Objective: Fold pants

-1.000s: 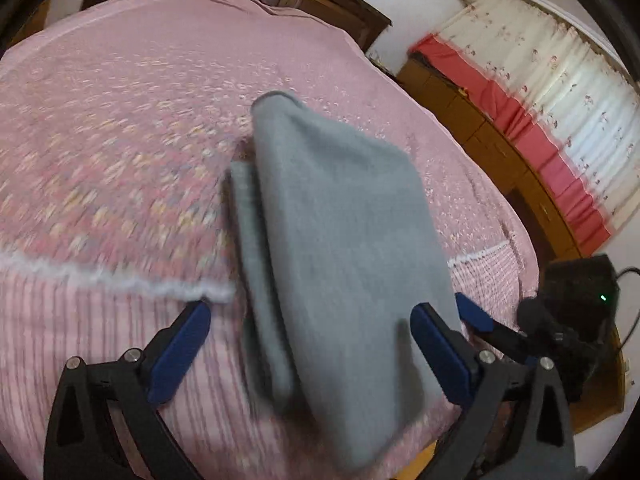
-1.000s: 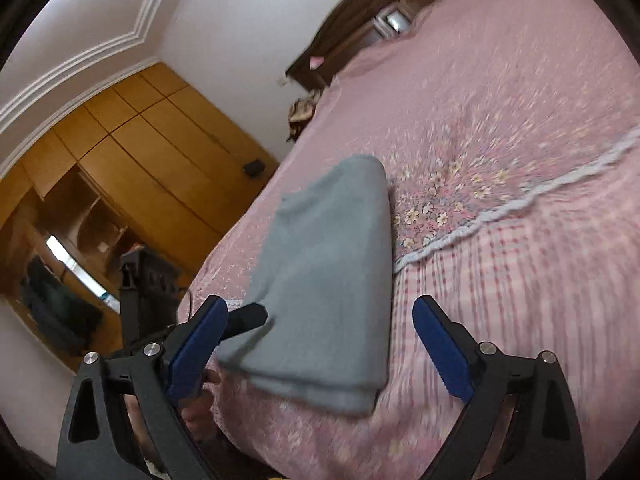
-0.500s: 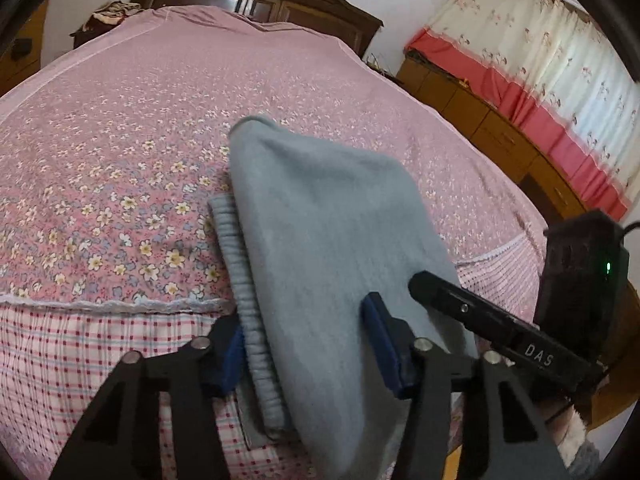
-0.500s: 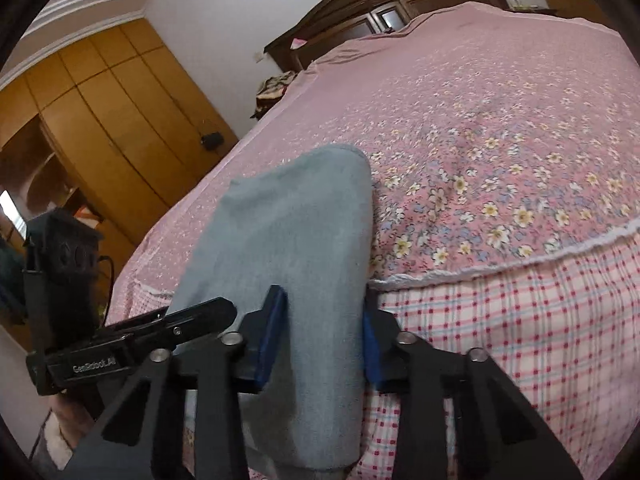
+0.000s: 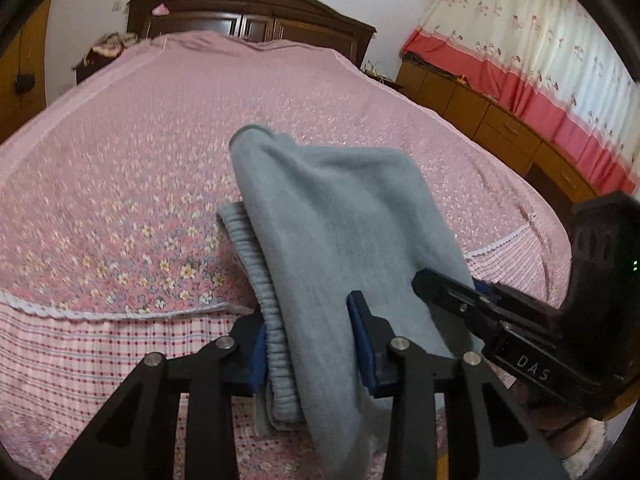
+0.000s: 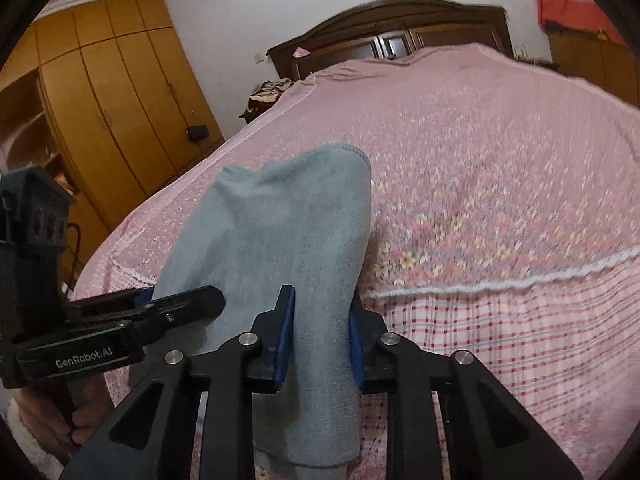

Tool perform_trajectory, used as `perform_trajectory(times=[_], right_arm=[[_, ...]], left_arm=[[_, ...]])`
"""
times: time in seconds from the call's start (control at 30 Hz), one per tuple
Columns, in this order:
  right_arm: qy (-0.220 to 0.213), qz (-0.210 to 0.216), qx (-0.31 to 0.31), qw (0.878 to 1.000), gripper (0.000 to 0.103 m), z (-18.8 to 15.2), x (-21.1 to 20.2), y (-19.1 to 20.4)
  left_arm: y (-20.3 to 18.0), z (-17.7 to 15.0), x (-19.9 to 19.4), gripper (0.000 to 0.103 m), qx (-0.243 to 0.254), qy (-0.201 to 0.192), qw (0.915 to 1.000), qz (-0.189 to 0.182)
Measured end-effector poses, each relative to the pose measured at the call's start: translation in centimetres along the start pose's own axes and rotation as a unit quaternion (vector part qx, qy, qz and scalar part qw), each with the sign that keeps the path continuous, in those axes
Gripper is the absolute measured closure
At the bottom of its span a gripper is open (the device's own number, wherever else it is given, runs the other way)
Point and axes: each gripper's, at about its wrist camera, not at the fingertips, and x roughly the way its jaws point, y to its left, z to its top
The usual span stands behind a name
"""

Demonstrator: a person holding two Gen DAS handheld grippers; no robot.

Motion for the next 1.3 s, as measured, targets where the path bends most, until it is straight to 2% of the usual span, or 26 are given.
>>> perform_trajectory(times=[0.07,0.2,0.37,0.57,0.67,0.73,0.8,0.87,0.93,1.0,1.03,1.13,1.2,1.27,1.3], right_arm=[[-0.012,-0.008,-0.014,1.000,0.078,0.7,-0.7,0.6],[-0.021,0.004,-0.008,1.000,0.078,3.0,-1.3,0.2],[-0.021,-0.008,-0.026,0.999,0.078,8.0,-0.1,-0.7],[-0.007,-0.010,0.000,1.000,0.078,13.6,3.4,-4.2],[0.019,-0.016,0.025,0.999,0.078,15.3,6.6,-6.4],[0.033,-0.027,0.040,0.998,0.078,15.8,8.5,-7.6],[0.047,-0.043,0.028,0.998,0.078,15.9,10.5,-8.3],[0.073,-0.052,0.028,0.996,0.078,15.0,12.5,-9.7],[0.092,-0.048,0.043,0.994,0.074,13.5,14.1,-11.5],[0.074,-0.026,0.063,0.995,0.072,12.5,14.1,-12.8],[0.066,0.001,0.089,0.994,0.070,12.2,14.0,-13.9],[0.072,0.042,0.147,0.986,0.066,12.1,13.5,-15.6],[0.073,0.034,0.152,0.985,0.063,12.2,12.7,-15.6],[0.065,0.006,0.137,0.988,0.053,12.3,11.2,-15.1],[0.064,0.001,0.131,0.989,0.044,12.2,10.5,-14.7]], left_arm=[[-0.3,0.5,-0.6,0.066,0.000,-0.009,1.0000,-0.003],[-0.5,2.3,-2.0,0.065,0.007,-0.026,0.9996,-0.009],[-1.4,7.4,-0.5,0.065,0.014,-0.033,0.9993,-0.008],[-0.7,13.7,4.4,0.065,-0.001,-0.023,0.9996,-0.018],[0.0,15.6,7.9,0.065,-0.017,-0.008,0.9997,-0.014],[0.5,16.1,10.8,0.065,-0.023,0.010,0.9997,-0.007],[1.0,15.8,12.9,0.065,-0.034,0.023,0.9991,-0.012],[1.7,14.9,15.9,0.063,-0.041,0.050,0.9978,-0.009],[1.5,14.1,16.8,0.058,-0.030,0.039,0.9988,-0.009],[1.3,13.6,16.7,0.057,-0.019,0.019,0.9996,-0.013],[1.2,13.5,16.7,0.056,-0.020,0.018,0.9995,-0.015],[2.0,13.5,15.6,0.053,-0.027,0.019,0.9993,-0.019],[1.9,13.7,14.4,0.053,-0.023,0.012,0.9996,-0.011],[1.3,13.5,12.1,0.051,-0.015,-0.010,0.9998,-0.005],[0.7,13.2,10.7,0.047,-0.009,-0.020,0.9998,-0.001]])
